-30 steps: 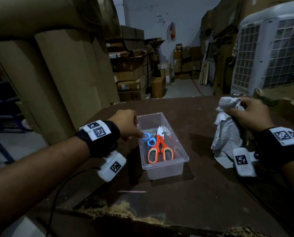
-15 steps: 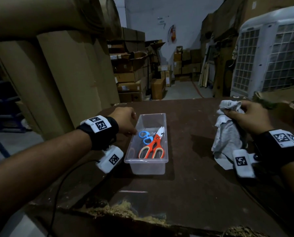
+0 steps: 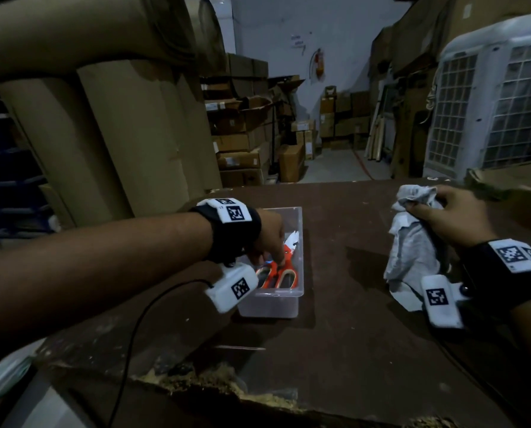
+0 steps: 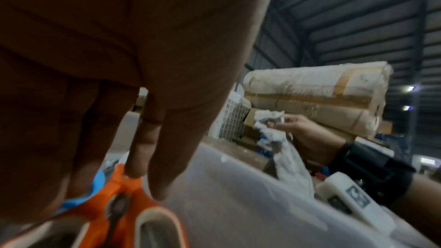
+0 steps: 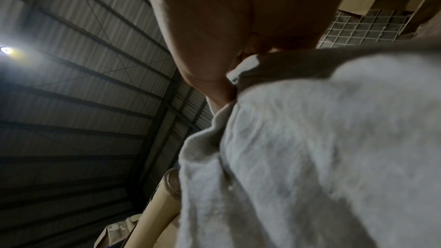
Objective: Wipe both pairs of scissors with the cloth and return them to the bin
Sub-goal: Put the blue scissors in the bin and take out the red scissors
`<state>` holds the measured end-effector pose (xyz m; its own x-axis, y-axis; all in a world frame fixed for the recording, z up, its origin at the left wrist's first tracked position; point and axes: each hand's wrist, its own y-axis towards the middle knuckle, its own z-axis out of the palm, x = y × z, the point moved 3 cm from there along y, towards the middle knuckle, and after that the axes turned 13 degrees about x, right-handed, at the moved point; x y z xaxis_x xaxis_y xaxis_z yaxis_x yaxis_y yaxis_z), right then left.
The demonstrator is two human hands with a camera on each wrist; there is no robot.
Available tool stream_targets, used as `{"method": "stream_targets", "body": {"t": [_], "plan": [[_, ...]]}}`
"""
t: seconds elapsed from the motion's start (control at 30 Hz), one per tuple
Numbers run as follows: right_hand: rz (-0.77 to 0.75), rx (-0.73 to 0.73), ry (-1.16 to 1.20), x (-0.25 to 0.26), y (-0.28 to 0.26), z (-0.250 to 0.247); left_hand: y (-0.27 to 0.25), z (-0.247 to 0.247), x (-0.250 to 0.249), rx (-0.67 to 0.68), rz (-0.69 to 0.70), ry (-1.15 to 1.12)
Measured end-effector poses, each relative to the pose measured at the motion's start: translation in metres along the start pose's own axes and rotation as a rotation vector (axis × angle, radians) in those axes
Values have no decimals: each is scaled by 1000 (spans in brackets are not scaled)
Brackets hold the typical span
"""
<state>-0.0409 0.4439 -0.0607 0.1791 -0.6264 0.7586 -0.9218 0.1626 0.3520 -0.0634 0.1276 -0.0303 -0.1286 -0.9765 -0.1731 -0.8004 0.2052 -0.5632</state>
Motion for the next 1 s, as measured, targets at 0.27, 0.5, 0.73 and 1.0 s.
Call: {"method": "stream_targets", "body": {"t": [0.27,0.5,0.73,1.0], "plan": [[-13,-6,26,-5,2,0,20,9,-8,139,-157,154],[-36,-10,-3,-2,3,0,31,10,-8,149,-209,215],[-59,-17,-34,-1,4,-1,33,10,-11,146,-236,428],[-66,-21,-13,-2,3,-2,34,7,-4,198,-271,399]]}}
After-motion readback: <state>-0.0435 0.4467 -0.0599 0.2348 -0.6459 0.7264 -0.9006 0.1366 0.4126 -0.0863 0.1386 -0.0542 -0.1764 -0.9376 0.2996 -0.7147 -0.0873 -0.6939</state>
